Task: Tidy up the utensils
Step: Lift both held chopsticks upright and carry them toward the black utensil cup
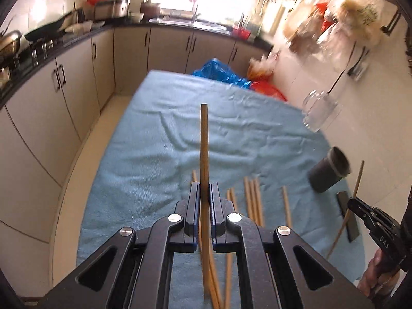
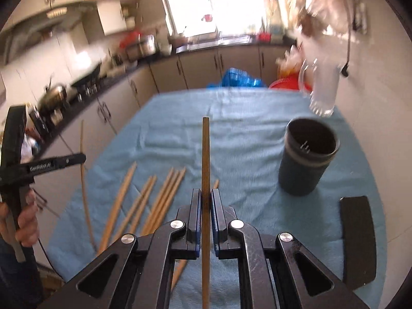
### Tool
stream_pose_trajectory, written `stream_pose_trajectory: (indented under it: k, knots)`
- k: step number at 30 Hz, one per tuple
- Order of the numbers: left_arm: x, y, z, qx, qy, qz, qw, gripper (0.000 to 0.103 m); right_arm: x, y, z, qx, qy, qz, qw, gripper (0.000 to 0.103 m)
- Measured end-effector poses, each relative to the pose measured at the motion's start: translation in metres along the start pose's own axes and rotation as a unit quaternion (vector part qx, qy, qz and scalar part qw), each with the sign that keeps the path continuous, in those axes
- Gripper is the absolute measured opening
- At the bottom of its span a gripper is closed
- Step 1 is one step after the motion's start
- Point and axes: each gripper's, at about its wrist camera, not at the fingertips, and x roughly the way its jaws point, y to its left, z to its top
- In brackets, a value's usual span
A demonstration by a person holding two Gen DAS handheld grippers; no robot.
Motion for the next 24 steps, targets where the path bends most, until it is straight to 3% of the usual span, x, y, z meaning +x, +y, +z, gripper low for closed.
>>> stream_pose_trajectory:
  k: [5, 24]
  knots:
    - [-0.018, -0.012, 0.003, 0.008, -0.022, -0.011, 0.9996, 0.006, -0.022, -0.002, 0.003, 0.015, -0.049, 0.008, 0.999, 0.008]
    - [-0.047, -0.074, 0.031, 0.048, -0.051, -0.066, 0.9954, 0.006, -0.074, -0.034, 0.02, 0.072, -0.132, 0.011, 0.989, 0.008]
